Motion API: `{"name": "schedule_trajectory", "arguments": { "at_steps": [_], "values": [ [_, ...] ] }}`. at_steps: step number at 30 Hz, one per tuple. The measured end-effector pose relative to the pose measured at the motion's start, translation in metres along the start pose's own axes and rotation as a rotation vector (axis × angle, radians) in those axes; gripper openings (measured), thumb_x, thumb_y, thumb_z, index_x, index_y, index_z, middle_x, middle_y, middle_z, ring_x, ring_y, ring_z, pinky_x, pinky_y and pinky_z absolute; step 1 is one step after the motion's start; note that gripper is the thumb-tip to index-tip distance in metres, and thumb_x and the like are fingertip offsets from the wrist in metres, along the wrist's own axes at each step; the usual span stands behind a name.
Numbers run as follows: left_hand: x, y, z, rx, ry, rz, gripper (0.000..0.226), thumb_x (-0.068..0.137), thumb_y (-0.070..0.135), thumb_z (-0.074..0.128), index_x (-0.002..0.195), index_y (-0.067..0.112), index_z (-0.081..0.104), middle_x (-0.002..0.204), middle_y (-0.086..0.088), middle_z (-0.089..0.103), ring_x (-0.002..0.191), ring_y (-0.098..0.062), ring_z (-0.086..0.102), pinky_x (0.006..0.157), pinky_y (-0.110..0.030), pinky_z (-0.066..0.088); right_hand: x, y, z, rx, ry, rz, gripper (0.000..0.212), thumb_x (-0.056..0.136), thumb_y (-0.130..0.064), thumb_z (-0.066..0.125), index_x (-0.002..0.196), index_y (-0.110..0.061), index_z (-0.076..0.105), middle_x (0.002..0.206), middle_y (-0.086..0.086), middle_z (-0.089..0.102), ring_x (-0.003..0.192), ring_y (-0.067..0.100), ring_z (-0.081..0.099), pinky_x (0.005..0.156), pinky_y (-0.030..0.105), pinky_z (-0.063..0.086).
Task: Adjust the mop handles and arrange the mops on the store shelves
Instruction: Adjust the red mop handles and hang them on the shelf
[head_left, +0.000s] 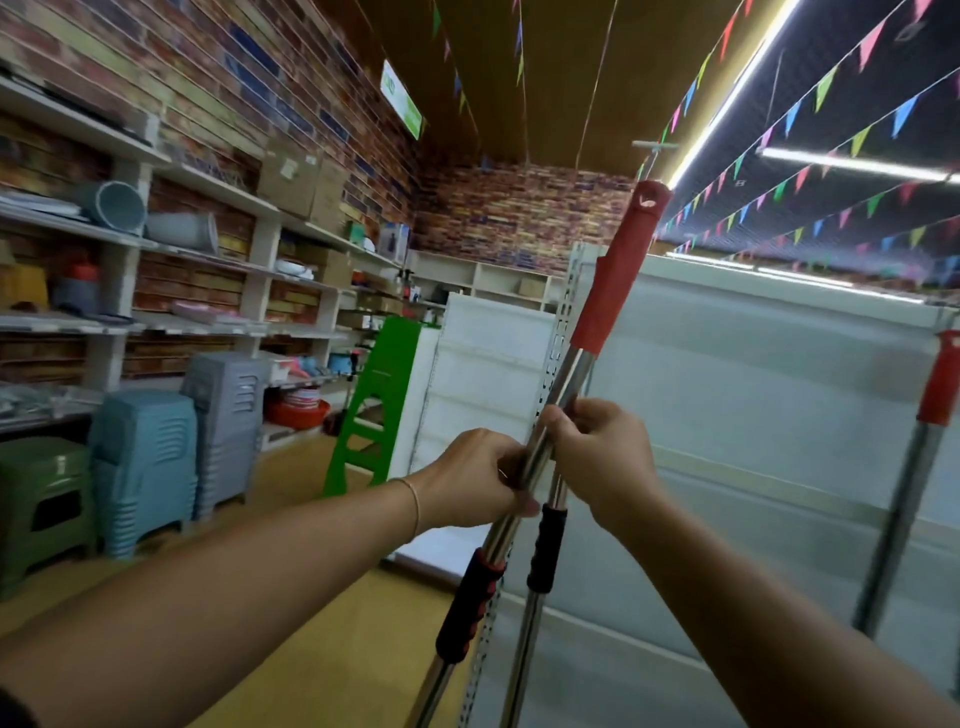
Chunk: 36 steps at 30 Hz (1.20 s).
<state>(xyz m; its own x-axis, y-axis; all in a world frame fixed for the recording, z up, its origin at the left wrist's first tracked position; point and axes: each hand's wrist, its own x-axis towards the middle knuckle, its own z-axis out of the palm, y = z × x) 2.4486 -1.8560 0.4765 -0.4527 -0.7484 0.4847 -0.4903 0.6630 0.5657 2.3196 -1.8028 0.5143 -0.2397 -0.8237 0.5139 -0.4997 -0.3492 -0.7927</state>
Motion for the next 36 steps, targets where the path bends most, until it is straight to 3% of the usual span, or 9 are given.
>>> {"name": "schedule_trajectory", "arguments": {
  "at_steps": [3,6,14,21,26,31,36],
  "values": [
    [0.001,-0.005,0.007,-0.054,0.026,-0.004,0.018,0.074,0.017,0.082,0.071,0.016,0.064,0.073,-0.002,0.067,0.073,-0.022,0.066,0.069,-0.036,0.057,0.003,0.003,0.0,0.006,-0.004,0.006,0.019,0.098,-0.023,0.06,0.081,-0.017,0.067,0.067,0.006,0.063,0.045,0.011,0.048,0.042,0.023,0.037],
    [0.0,-0.007,0.013,-0.125,0.061,0.003,0.027,0.073,0.015,0.083,0.065,0.024,0.06,0.067,0.007,0.063,0.064,-0.011,0.06,0.059,-0.021,0.046,0.005,0.006,-0.001,0.0,-0.002,-0.003,0.021,0.097,-0.023,0.06,0.079,-0.015,0.067,0.066,0.006,0.06,0.047,0.013,0.049,0.044,0.024,0.037],
    [0.003,-0.004,0.02,-0.194,0.075,-0.006,0.023,0.072,0.016,0.085,0.071,0.026,0.063,0.069,0.01,0.065,0.063,-0.002,0.061,0.056,-0.012,0.043,0.01,0.012,-0.004,-0.008,0.011,-0.053,0.023,0.097,-0.02,0.06,0.076,-0.014,0.067,0.059,0.002,0.057,0.042,0.009,0.045,0.043,0.021,0.035],
    [0.011,-0.001,0.034,-0.194,0.08,-0.011,0.019,0.071,0.018,0.084,0.081,0.018,0.068,0.077,0.004,0.069,0.073,-0.014,0.066,0.064,-0.022,0.05,0.012,0.017,-0.012,0.012,0.02,-0.049,0.022,0.097,-0.017,0.059,0.077,-0.015,0.067,0.064,0.007,0.06,0.05,0.015,0.049,0.047,0.026,0.039],
    [0.018,-0.002,0.033,-0.179,0.084,-0.02,0.023,0.072,0.018,0.084,0.069,0.024,0.062,0.069,0.006,0.064,0.066,-0.012,0.061,0.058,-0.019,0.043,0.019,0.017,-0.012,0.018,0.018,-0.042,0.023,0.097,-0.017,0.06,0.076,-0.015,0.068,0.068,0.011,0.062,0.056,0.017,0.052,0.055,0.03,0.043],
    [0.024,-0.012,0.035,-0.17,0.074,-0.054,0.02,0.069,0.018,0.086,0.076,0.013,0.067,0.075,-0.002,0.069,0.073,-0.02,0.067,0.069,-0.034,0.058,0.026,0.023,-0.005,0.017,0.007,-0.016,0.022,0.097,-0.018,0.061,0.077,-0.018,0.068,0.067,0.007,0.061,0.054,0.015,0.051,0.052,0.027,0.042],
    [0.034,-0.022,0.043,-0.202,0.036,-0.083,0.021,0.07,0.017,0.085,0.084,0.011,0.07,0.077,0.0,0.07,0.073,-0.016,0.067,0.069,-0.03,0.057,0.035,0.035,-0.002,0.015,0.006,0.016,0.022,0.097,-0.019,0.061,0.076,-0.016,0.069,0.068,0.01,0.062,0.058,0.02,0.052,0.054,0.031,0.041]
  ]
}}
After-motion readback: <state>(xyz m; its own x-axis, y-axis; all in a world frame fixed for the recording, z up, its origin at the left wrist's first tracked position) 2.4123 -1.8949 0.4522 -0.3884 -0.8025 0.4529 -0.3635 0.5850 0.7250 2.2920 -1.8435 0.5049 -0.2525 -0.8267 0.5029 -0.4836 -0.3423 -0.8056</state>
